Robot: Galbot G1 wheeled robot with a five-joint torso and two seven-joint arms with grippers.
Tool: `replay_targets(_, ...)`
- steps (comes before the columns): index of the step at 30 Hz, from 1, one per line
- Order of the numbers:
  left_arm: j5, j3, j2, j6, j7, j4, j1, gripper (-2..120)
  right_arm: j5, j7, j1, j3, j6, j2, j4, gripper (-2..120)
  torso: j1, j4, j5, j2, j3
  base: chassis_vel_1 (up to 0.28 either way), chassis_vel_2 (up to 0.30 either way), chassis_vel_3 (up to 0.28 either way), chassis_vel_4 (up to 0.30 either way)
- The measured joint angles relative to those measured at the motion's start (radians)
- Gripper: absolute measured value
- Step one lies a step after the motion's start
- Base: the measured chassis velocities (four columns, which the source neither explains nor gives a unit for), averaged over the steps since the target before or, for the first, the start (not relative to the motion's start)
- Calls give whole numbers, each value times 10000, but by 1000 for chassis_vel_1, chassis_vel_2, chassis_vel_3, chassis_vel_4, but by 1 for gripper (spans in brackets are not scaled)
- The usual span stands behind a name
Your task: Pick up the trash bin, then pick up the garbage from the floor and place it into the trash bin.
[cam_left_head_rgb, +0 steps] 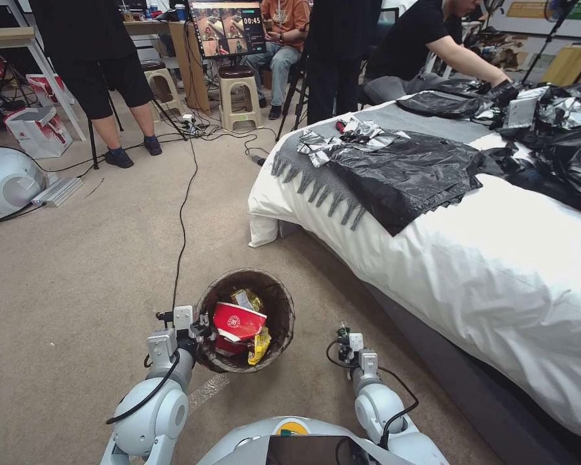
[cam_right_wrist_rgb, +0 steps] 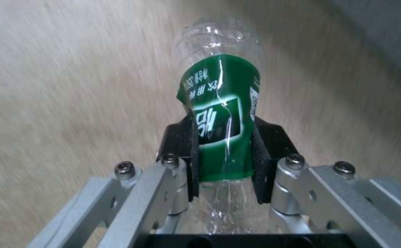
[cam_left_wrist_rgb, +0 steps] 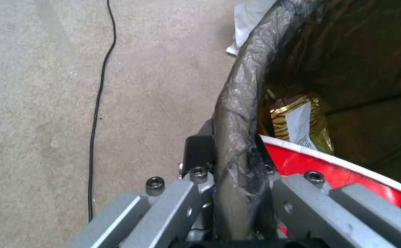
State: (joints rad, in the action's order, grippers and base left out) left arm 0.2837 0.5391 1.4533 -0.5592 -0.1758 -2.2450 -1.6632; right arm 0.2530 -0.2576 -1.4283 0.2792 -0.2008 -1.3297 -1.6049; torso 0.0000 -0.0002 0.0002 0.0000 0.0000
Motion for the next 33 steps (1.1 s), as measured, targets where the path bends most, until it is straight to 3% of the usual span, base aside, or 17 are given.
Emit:
replay_targets(5,14,-38,12,-25,-13,42,3,3,-571,137,-406,60,517,117,-1535,21,0,1,-3,0,0,0,0,0,0)
replay_targets(10,18,-47,17,-31,-19,42,12,3,-707,212,-484,71,724,145,-1881,21,0,0,-4,0,0,0,0,0,0)
replay_targets(12,21,-73,20,-46,-27,41,23,3,-1075,648,-610,77,1908,176,-2680,21,0,0,-3,0,0,0,0,0,0)
replay_targets(13,21,-73,20,-46,-27,41,23,3,-1075,648,-610,77,1908,176,-2680,21,0,0,-3,0,0,0,0,0,0)
replay_targets(15,21,-98,22,-54,-28,40,25,3,-1314,1120,-621,73,2924,172,-3145,21,-1,4,-6,0,-1,0,0,0,0)
replay_targets(17,21,-99,21,-54,-29,40,25,3,-1351,1228,-623,73,3112,170,-3212,21,-1,5,-5,0,-1,0,0,0,0)
replay_targets(18,32,-115,16,-67,-29,25,13,3,-1429,1963,-665,18,3816,193,-3695,21,0,-4,3,-2,2,0,0,0,0)
replay_targets(19,33,-169,14,-77,-29,22,5,3,-1447,2500,-657,-79,4256,208,-4466,21,-1,3,-1,0,-2,0,0,0,0)
replay_targets(26,-3,-293,34,-114,-24,-18,13,3,-1456,3735,-730,-772,4430,589,-6252,21,0,1,-3,0,0,0,0,0,0)
replay_targets(33,-101,-365,89,-148,-25,-50,28,3,-1627,4163,-695,-1514,4343,773,-6415,21,-1,1,-3,0,0,0,0,0,0)
